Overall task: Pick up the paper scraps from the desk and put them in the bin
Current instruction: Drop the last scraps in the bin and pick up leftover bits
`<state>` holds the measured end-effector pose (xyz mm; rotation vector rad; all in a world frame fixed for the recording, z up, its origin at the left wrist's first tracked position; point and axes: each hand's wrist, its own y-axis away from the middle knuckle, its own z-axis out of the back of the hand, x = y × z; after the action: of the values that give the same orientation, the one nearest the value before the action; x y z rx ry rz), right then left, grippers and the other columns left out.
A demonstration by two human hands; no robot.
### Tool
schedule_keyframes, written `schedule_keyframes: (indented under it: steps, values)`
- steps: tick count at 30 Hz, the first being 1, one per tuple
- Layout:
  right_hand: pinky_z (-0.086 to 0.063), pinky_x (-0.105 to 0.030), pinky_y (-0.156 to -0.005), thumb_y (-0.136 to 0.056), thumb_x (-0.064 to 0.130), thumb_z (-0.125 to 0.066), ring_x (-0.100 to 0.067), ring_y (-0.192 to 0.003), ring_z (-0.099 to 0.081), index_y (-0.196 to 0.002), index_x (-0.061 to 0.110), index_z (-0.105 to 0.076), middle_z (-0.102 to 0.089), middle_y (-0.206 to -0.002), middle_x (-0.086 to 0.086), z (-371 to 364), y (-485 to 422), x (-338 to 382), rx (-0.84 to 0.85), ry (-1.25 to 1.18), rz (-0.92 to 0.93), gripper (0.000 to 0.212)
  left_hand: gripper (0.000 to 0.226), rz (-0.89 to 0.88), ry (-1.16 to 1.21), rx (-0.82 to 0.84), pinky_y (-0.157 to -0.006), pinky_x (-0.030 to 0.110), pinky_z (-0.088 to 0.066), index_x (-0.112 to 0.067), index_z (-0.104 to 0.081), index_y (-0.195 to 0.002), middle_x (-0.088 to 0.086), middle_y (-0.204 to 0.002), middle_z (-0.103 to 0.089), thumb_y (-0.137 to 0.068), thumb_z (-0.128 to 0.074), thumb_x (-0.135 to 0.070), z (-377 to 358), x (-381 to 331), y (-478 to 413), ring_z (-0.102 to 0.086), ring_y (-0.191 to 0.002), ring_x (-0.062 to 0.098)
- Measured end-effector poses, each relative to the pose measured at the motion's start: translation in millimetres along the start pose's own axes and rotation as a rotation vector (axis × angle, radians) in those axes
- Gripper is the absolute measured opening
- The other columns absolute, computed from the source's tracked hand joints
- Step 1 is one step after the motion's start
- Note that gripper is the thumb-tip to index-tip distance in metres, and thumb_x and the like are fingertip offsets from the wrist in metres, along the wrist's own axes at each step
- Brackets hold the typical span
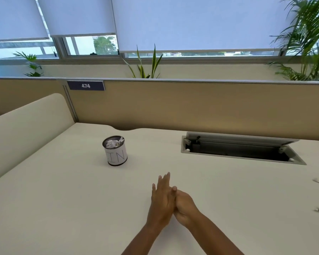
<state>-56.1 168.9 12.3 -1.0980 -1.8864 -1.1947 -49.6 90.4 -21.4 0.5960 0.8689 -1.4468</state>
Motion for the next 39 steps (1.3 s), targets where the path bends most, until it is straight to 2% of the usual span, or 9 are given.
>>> schedule_keyframes:
  steps: [4, 7, 12, 16, 20, 26, 28, 32, 39]
  values:
    - [-0.051, -0.029, -0.081, -0.091, -0.007, -0.046, -0.026, -0.092, -0.059, -0.113, -0.014, -0.053, -0.061, -0.101, -0.019, -33, -30, 1, -0.073, -0.132, -0.012, 0.025, 0.049, 0.014, -0.204, -0.073, -0.118, 0.027, 0.007, -0.026, -0.009, -0.148, -0.006, -0.159, -0.013, -0.101, -0.024, -0.032, 45, 42, -19, 0.004, -0.145, 0.004]
    - [-0.043, -0.037, -0.097, -0.089, -0.011, -0.047, -0.031, -0.100, -0.052, -0.113, -0.017, -0.052, -0.053, -0.107, -0.022, -65, -50, 13, -0.103, -0.157, 0.025, 0.026, 0.093, 0.051, -0.359, -0.076, -0.120, 0.031, 0.005, -0.022, -0.008, -0.149, 0.001, -0.160, -0.010, -0.075, 0.014, -0.074, 78, 67, -29, 0.001, -0.148, 0.013]
    - [-0.045, -0.033, -0.096, -0.092, -0.001, -0.048, -0.034, -0.113, -0.057, -0.115, -0.004, -0.058, -0.059, -0.120, -0.021, -123, -90, 34, -0.160, 0.099, 0.165, 0.025, 0.125, 0.118, -0.660, 0.005, -0.121, 0.035, -0.001, -0.016, -0.001, -0.150, 0.010, -0.160, -0.001, -0.046, 0.044, -0.071, 113, 114, -52, 0.002, -0.148, 0.022]
    - [-0.043, -0.028, -0.089, -0.092, 0.003, -0.049, -0.019, -0.100, -0.055, -0.112, 0.001, -0.061, -0.061, -0.120, -0.017, -168, -119, 43, -0.146, 0.262, 0.295, 0.024, 0.065, 0.100, -0.669, 0.083, -0.121, 0.031, -0.005, -0.014, -0.007, -0.150, 0.011, -0.159, -0.004, -0.096, -0.015, -0.051, 125, 137, -61, -0.002, -0.148, 0.021]
    - [-0.041, -0.026, -0.094, -0.091, 0.004, -0.050, -0.025, -0.114, -0.055, -0.112, 0.002, -0.061, -0.063, -0.121, -0.016, -199, -146, 52, -0.172, 0.464, 0.438, 0.024, 0.045, -0.110, -0.650, 0.000, -0.091, 0.026, -0.052, -0.012, -0.067, -0.115, 0.011, -0.128, -0.062, -0.079, -0.065, -0.039, 128, 136, -69, -0.062, -0.116, 0.019]
    - [-0.035, -0.005, -0.076, -0.095, 0.002, -0.040, -0.020, -0.109, -0.055, -0.116, 0.004, -0.056, -0.051, -0.120, -0.008, -227, -183, 51, -0.149, 0.777, 0.679, 0.027, 0.052, -0.164, -0.553, 0.002, -0.078, 0.020, -0.057, -0.007, -0.071, -0.106, 0.010, -0.116, -0.070, -0.061, -0.084, -0.029, 125, 141, -78, -0.069, -0.103, 0.016]
    - [-0.036, -0.001, -0.081, -0.097, 0.006, -0.036, -0.016, -0.113, -0.051, -0.122, 0.003, -0.050, -0.046, -0.128, -0.007, -229, -193, 46, -0.093, 0.926, 0.688, 0.029, 0.052, -0.175, -0.472, 0.052, -0.104, 0.022, -0.043, -0.009, -0.047, -0.135, 0.008, -0.145, -0.045, -0.088, -0.058, -0.027, 125, 138, -80, -0.046, -0.132, 0.014]
    - [-0.023, -0.041, -0.111, -0.099, 0.029, -0.036, -0.030, -0.138, -0.022, -0.133, 0.000, -0.035, -0.028, -0.148, -0.018, -228, -198, 34, 0.019, 1.350, 0.587, 0.045, 0.049, -0.177, -0.450, 0.041, -0.113, 0.021, -0.029, -0.016, -0.031, -0.143, -0.002, -0.151, -0.034, -0.095, -0.037, -0.025, 122, 146, -86, -0.032, -0.139, 0.009]
    - [-0.018, -0.043, -0.115, -0.098, 0.023, -0.028, -0.028, -0.142, -0.014, -0.132, 0.000, -0.034, -0.018, -0.153, -0.018, -215, -188, 10, -0.057, 1.555, 0.835, 0.042, 0.043, -0.218, -0.440, 0.000, -0.083, 0.022, -0.055, -0.006, -0.063, -0.115, 0.006, -0.109, -0.072, -0.074, -0.071, -0.014, 120, 148, -87, -0.070, -0.097, 0.016]
